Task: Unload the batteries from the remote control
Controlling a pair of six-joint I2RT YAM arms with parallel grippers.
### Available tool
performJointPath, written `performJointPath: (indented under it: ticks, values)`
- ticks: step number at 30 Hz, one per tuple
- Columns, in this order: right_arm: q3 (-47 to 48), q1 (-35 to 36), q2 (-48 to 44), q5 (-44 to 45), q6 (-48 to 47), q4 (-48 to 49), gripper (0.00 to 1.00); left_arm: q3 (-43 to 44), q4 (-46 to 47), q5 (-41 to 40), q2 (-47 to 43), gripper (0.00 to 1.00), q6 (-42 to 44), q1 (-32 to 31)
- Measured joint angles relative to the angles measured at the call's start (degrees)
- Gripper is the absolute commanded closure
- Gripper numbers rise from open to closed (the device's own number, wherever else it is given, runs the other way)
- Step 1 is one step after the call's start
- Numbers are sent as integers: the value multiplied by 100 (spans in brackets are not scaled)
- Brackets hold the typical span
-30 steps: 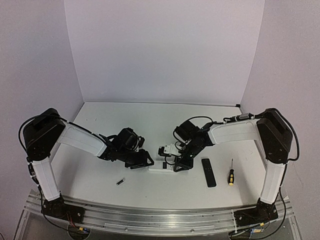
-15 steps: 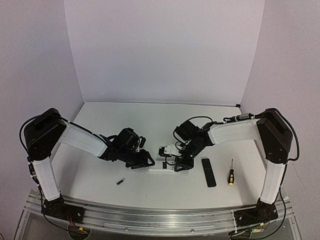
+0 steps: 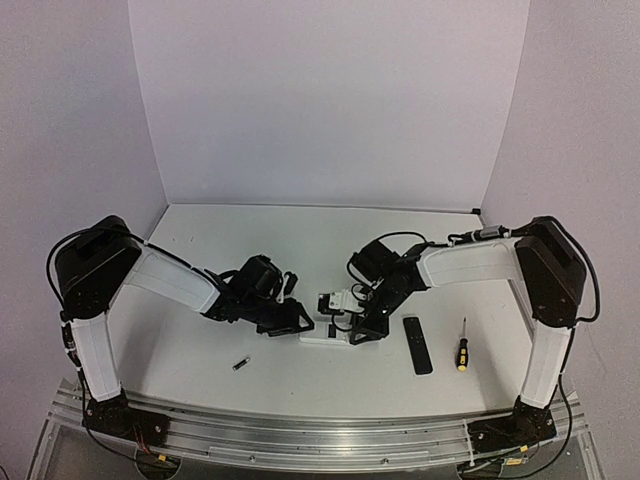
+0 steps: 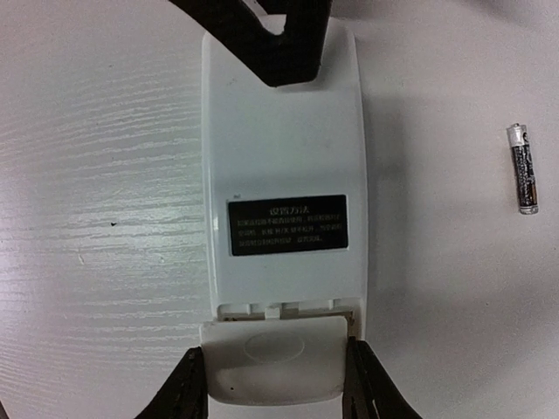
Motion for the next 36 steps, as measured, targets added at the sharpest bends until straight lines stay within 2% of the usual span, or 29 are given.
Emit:
performJointPath:
  ticks: [36]
  values:
    - [84, -162, -2, -215, 269, -302, 76, 237, -60, -11, 179, 59, 25, 0]
